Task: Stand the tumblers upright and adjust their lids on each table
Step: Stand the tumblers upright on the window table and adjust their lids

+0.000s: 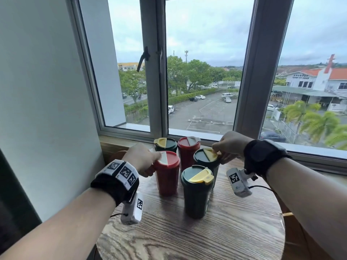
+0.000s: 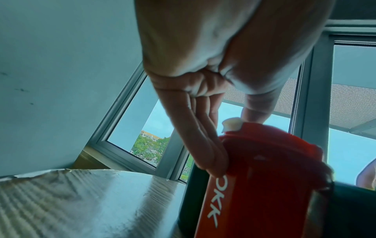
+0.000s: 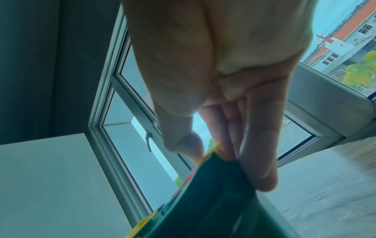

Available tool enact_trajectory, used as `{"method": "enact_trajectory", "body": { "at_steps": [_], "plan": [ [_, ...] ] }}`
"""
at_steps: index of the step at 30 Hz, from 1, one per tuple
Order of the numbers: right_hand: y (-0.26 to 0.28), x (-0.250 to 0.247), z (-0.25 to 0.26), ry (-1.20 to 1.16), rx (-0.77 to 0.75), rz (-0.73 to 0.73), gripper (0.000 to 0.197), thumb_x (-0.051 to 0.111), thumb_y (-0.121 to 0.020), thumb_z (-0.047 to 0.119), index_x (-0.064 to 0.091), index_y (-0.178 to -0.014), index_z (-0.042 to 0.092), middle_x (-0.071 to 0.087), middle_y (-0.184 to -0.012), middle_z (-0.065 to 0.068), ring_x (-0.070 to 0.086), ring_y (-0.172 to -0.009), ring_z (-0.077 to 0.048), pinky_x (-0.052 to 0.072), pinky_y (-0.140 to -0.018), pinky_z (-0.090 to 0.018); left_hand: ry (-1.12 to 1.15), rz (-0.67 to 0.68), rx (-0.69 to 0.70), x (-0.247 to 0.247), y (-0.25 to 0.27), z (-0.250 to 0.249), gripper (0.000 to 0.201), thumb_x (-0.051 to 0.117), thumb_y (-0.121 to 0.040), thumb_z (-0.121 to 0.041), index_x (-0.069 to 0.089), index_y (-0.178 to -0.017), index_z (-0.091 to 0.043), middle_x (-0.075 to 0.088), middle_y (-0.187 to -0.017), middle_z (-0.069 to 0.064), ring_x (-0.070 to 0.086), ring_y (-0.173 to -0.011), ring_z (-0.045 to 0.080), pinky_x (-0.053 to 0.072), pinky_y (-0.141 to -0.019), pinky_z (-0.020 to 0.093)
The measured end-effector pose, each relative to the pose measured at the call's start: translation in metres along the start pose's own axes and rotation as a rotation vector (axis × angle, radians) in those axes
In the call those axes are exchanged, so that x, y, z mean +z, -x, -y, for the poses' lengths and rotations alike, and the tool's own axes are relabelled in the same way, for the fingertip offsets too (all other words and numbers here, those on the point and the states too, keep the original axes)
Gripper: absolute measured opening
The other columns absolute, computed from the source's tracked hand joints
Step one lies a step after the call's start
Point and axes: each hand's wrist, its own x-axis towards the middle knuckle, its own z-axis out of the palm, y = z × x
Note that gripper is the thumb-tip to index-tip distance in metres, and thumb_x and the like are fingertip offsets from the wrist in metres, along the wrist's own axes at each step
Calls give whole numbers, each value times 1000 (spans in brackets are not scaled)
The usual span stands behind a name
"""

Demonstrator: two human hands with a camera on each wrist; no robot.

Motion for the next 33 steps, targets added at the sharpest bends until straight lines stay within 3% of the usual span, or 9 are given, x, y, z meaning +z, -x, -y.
{"method": "enact_trajectory", "body": {
  "at_steps": [5,12,16,26,31,33],
  "plan": [
    [1,8,11,0,-5,-22,24,75,-88,12,72,-96,-11,76,-79,-25,77,-67,-33,65,-79,-47,-53,-11,30,4,-2,-7,34,63,-91,-25,74,-78,5,75,-63,17,77,-62,32,65,-69,48],
    [3,20,29,9,-24,-28,25,78,-90,19,72,-89,-5,74,-77,-21,75,-65,-31,66,-76,-44,-81,-32,50,6,-2,-9,40,59,-94,-27,75,-78,6,75,-63,17,77,-62,31,66,-70,45],
    [2,25,29,10,-23,-38,23,79,-88,15,70,-82,-5,73,-73,-21,75,-59,-31,66,-72,-46,-69,-46,54,7,-2,-7,43,58,-97,-28,74,-79,8,75,-63,19,77,-63,33,65,-70,45],
    [4,27,25,48,3,-17,20,76,-88,14,70,-91,-5,75,-80,-22,76,-60,-28,65,-60,-36,-105,-61,89,7,-5,-5,43,58,-95,-31,75,-72,2,74,-59,13,77,-59,26,66,-68,42],
    [6,23,24,97,3,41,26,73,-91,16,70,-99,-8,76,-87,-25,79,-79,-36,66,-79,-46,-121,-60,97,7,-8,-1,41,59,-96,-33,75,-77,-1,76,-64,11,77,-60,27,66,-67,46],
    [11,20,24,136,-20,73,33,70,-94,24,70,-104,-7,77,-94,-23,78,-86,-37,65,-83,-48,-141,-48,96,5,-8,3,42,58,-96,-40,75,-79,-4,78,-69,8,77,-62,25,65,-66,47]
  ]
}}
